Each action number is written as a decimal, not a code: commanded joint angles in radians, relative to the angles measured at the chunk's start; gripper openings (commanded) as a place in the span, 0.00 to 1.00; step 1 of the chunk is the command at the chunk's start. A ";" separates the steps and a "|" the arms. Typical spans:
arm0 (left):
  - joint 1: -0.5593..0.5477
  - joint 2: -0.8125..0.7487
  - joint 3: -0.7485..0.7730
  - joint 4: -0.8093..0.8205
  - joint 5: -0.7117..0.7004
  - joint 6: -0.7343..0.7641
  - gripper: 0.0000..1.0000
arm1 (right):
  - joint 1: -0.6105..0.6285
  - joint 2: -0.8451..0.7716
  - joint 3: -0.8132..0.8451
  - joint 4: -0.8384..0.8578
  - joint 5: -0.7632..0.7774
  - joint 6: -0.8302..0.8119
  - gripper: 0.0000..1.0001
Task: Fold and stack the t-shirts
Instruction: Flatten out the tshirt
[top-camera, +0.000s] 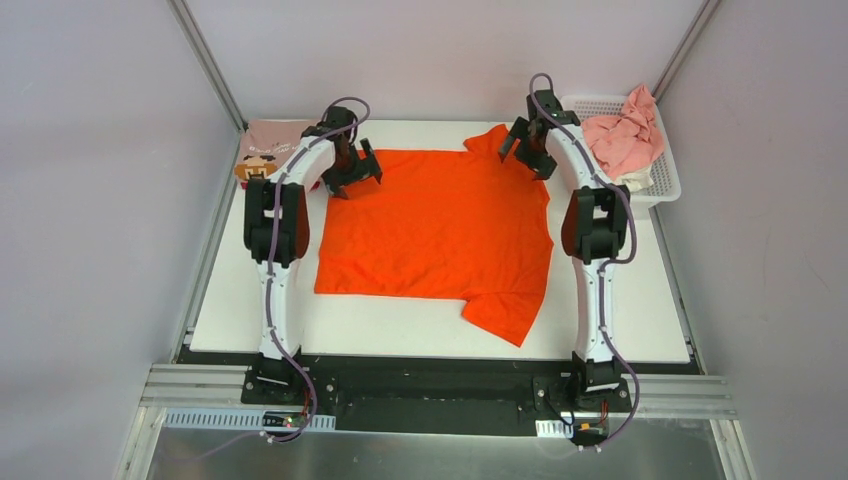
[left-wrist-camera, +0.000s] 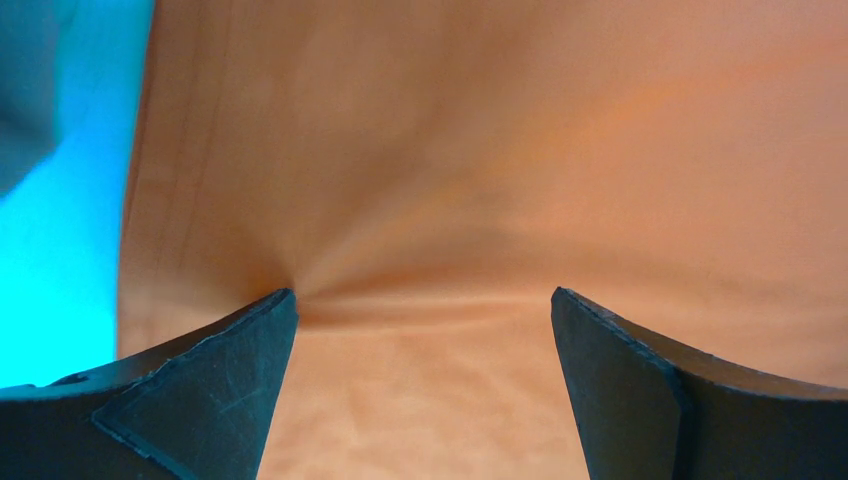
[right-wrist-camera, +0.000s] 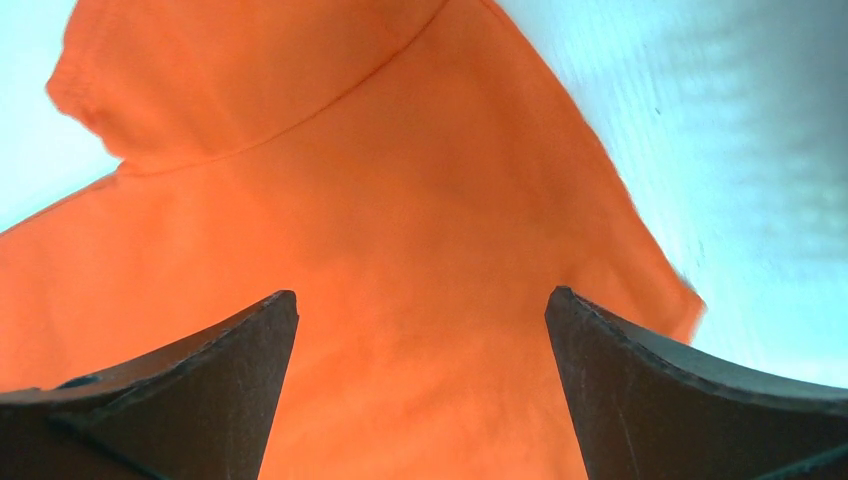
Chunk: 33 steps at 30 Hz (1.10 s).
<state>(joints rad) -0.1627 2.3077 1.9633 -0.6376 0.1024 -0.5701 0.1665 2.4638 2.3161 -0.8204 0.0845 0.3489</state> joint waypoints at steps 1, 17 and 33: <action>-0.012 -0.334 -0.157 -0.082 -0.085 0.029 0.99 | 0.069 -0.315 -0.118 -0.014 0.065 -0.053 1.00; -0.033 -1.332 -1.197 -0.223 -0.330 -0.359 0.99 | 0.254 -1.333 -1.423 0.314 0.080 0.247 1.00; -0.032 -1.320 -1.181 -0.241 -0.393 -0.356 0.99 | 0.250 -0.589 -0.761 0.354 0.011 0.041 1.00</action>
<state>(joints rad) -0.1951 0.9920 0.7353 -0.8654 -0.2462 -0.9314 0.4225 1.7084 1.3678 -0.4450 0.1024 0.4423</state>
